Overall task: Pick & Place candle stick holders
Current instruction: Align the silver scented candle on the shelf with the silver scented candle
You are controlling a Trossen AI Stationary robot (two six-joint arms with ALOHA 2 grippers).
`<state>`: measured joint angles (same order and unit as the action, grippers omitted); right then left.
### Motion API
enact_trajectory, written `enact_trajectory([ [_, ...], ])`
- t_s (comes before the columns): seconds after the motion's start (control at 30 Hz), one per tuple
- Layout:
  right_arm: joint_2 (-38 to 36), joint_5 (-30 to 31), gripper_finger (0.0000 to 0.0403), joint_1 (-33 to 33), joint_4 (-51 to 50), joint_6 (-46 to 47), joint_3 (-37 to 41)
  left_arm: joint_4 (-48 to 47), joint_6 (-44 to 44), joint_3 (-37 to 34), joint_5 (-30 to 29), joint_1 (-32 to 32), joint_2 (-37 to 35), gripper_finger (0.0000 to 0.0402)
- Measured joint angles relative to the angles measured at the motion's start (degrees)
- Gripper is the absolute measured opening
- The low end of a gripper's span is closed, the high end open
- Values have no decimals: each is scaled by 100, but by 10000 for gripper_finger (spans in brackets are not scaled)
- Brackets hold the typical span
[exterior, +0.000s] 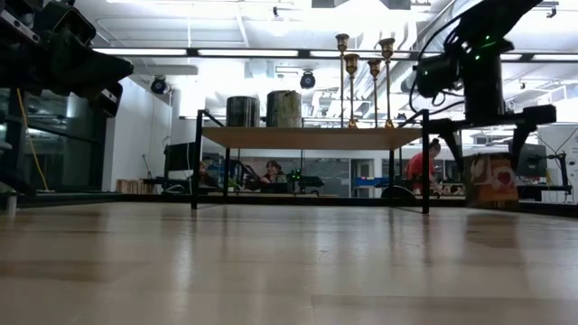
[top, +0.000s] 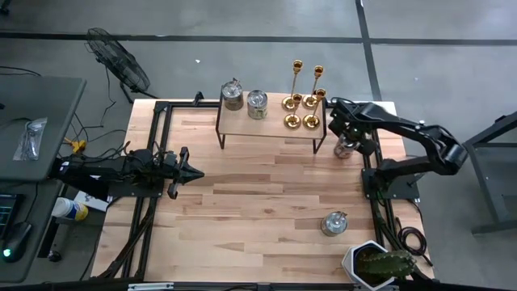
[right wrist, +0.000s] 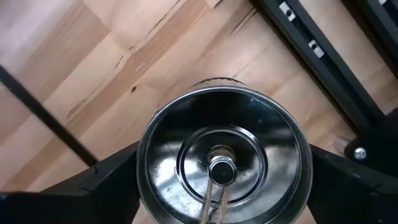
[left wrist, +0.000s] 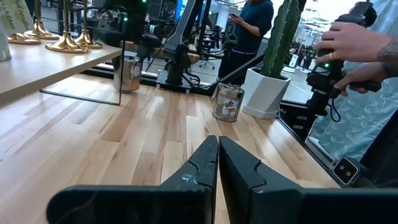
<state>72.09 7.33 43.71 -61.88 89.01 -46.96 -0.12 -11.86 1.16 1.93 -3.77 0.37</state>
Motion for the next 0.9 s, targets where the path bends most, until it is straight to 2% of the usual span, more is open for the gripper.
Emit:
enact_trajectory([
  [0.5, -861, -117, 348, -794, -547, 1, -2, 0, 0, 0, 0, 0, -1, 12],
  [0.9, -1130, -243, 346, -1925, -495, -315, -7, 0, -1, -2, 0, 0, 1, 12],
])
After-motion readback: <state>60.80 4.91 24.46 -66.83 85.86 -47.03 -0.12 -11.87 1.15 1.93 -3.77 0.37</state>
